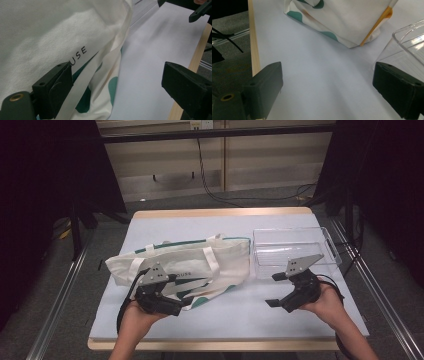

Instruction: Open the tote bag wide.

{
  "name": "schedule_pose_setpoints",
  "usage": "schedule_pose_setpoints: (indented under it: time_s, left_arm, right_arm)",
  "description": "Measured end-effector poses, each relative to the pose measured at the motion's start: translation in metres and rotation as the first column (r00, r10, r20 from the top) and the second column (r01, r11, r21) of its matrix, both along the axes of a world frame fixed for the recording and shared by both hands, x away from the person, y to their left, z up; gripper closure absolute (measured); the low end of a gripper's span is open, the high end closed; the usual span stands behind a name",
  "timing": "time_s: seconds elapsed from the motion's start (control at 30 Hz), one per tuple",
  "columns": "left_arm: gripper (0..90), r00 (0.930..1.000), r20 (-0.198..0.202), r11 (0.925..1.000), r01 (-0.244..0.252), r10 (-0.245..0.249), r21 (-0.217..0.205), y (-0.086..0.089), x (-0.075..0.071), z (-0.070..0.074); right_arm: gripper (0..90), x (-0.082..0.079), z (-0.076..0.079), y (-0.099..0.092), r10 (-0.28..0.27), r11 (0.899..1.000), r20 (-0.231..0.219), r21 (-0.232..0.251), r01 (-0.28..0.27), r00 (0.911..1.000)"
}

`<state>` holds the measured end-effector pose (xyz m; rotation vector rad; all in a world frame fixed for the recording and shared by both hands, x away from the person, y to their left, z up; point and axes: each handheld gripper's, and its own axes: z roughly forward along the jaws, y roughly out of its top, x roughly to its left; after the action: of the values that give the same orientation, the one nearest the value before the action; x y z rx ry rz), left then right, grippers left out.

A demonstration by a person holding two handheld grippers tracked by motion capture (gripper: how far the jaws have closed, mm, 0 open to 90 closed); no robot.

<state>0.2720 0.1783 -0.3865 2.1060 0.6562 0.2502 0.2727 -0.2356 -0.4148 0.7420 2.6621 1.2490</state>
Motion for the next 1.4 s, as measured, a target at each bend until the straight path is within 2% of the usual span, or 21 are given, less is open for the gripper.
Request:
schedule_pose_setpoints:
  time_s: [0.03, 0.07, 0.17, 0.43, 0.5, 0.63, 0.73, 0.87, 1.0, 1.03, 1.33, 1.4]
  left_arm:
    - [10.1, 1.0, -0.005, 0.9998, 0.001, -0.001, -0.018, 0.0, 0.001, 0.0]
    - [10.1, 1.0, -0.005, 0.9998, 0.001, -0.001, -0.018, 0.0, 0.001, 0.0]
    - [10.1, 1.0, -0.005, 1.0, 0.002, -0.002, 0.005, 0.001, 0.001, 0.003]
    - [10.3, 1.0, -0.001, 0.9999, 0.01, -0.01, -0.006, 0.003, 0.005, 0.016]
    - [10.3, 0.9999, -0.003, 0.9998, 0.011, -0.01, 0.015, 0.003, 0.007, 0.02]
    - [10.1, 0.9996, -0.024, 0.9998, 0.016, -0.016, 0.013, 0.001, 0.012, 0.024]
    - [10.1, 0.9996, -0.018, 0.9996, 0.021, -0.021, 0.017, 0.0, 0.015, 0.029]
    - [10.1, 0.9994, -0.032, 0.9998, 0.014, -0.014, 0.017, 0.001, 0.019, 0.036]
    - [10.2, 0.9996, -0.023, 0.9996, 0.017, -0.017, 0.024, -0.001, 0.023, 0.043]
    - [10.3, 0.9996, -0.022, 0.9998, 0.018, -0.018, 0.009, -0.001, 0.024, 0.044]
    - [10.3, 0.9998, -0.013, 0.9996, 0.018, -0.018, 0.024, -0.006, 0.034, 0.057]
    - [10.4, 0.9998, -0.013, 0.9991, 0.018, -0.018, 0.037, -0.007, 0.036, 0.059]
  right_arm:
    - [9.3, 0.001, 0.001, 0.001, 0.0, 1.0, 0.001, -0.001, 0.0, 1.0]
    - [9.3, 0.001, 0.002, 0.002, 0.007, 1.0, 0.002, 0.001, -0.007, 1.0]
    - [9.4, 0.004, 0.005, 0.004, 0.016, 1.0, 0.003, 0.007, -0.016, 0.9999]
    - [9.4, 0.01, 0.013, 0.012, 0.034, 0.999, 0.005, 0.011, -0.034, 0.9994]
    - [9.4, 0.01, 0.013, 0.013, 0.035, 0.999, 0.004, 0.012, -0.035, 0.9994]
    - [9.5, 0.011, 0.014, 0.016, 0.042, 0.999, 0.007, 0.016, -0.042, 0.9991]
    - [9.5, 0.012, 0.016, 0.018, 0.042, 0.999, 0.003, 0.012, -0.042, 0.9991]
    - [9.6, 0.014, 0.019, 0.02, 0.044, 0.999, 0.006, 0.019, -0.044, 0.999]
    - [9.8, 0.015, 0.022, 0.02, 0.047, 0.999, 0.009, 0.021, -0.047, 0.9989]
    - [9.8, 0.016, 0.025, 0.02, 0.049, 0.999, 0.009, 0.024, -0.049, 0.9988]
    - [10.3, 0.022, 0.033, 0.023, 0.06, 0.998, 0.014, 0.03, -0.061, 0.9981]
    - [10.3, 0.023, 0.034, 0.023, 0.059, 0.998, 0.009, 0.028, -0.059, 0.9982]
